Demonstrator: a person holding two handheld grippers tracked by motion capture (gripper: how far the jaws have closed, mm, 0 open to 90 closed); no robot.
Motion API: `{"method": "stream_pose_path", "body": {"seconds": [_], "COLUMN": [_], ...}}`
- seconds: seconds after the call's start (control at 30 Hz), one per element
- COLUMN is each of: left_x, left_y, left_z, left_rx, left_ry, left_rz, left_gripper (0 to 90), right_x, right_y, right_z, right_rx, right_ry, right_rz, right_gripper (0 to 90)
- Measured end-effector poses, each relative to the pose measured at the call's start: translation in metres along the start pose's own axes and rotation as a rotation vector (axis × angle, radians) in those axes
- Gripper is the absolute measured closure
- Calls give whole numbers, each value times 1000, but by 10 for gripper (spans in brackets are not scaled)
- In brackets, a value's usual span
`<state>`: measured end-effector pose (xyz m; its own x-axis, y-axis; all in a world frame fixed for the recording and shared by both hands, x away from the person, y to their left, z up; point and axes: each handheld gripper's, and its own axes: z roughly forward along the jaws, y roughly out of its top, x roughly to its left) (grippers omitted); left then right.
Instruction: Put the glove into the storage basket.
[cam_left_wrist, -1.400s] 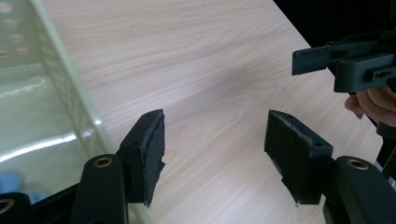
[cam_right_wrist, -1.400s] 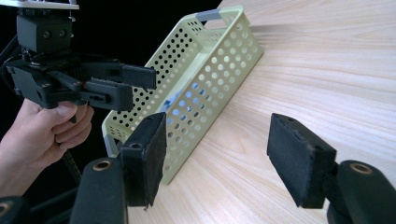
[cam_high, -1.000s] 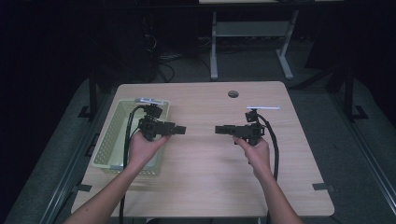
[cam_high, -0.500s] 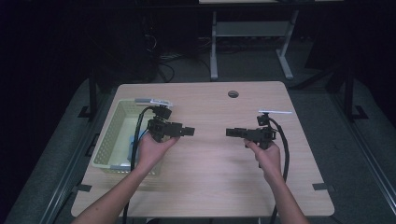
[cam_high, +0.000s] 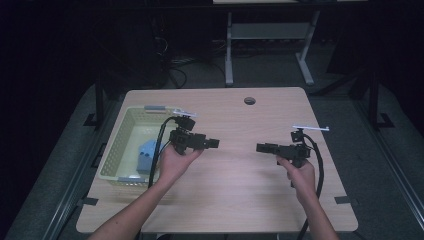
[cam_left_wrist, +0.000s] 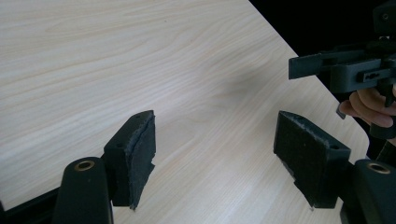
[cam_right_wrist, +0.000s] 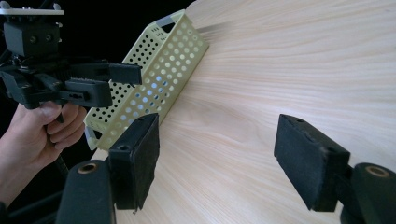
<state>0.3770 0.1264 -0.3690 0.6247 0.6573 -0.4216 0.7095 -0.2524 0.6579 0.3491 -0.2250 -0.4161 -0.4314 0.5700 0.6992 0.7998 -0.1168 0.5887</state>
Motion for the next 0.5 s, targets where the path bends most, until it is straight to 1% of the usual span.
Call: {"method": "stream_pose_path", "body": {"seconds": [0.03, 0.07, 0.13, 0.17, 0.23, 0.3, 0.33, 0.37, 0.43, 0.47, 0.5], "left_x": [0, -1, -2, -2, -4, -5, -6, -6, -7, -8, -8], "left_y": [0, 0, -2, -2, -3, -4, -5, -5, -5, -6, -6], "left_z": [0, 2, 6, 6, 11, 12, 15, 15, 18, 20, 20], "left_rx": [0, 1, -4, -4, -2, -5, -6, -6, -7, -13, -13], "left_ry": [0, -3, -11, -11, -9, -10, -11, -11, -12, -15, -15], "left_rz": [0, 1, -1, -1, 3, 0, 5, 5, 1, 1, 1], "left_gripper": [294, 293, 292, 291, 291, 291, 291, 291, 289, 287, 287], "right_x": [0, -4, -8, -8, -14, -17, -19, -19, -22, -26, -26], "right_y": [0, -3, -6, -6, -10, -12, -14, -14, -16, -19, -19], "right_z": [0, -5, -10, -10, -15, -19, -21, -21, -24, -27, -27], "right_rx": [0, -7, -14, -14, -15, -21, -20, -20, -22, -23, -23], "right_ry": [0, 0, -4, -4, -10, -13, -13, -13, -18, -19, -19], "right_rz": [0, 7, 14, 14, 27, 31, 32, 32, 41, 42, 42], "right_gripper": [305, 306, 306, 306, 301, 302, 302, 302, 301, 299, 299]}}
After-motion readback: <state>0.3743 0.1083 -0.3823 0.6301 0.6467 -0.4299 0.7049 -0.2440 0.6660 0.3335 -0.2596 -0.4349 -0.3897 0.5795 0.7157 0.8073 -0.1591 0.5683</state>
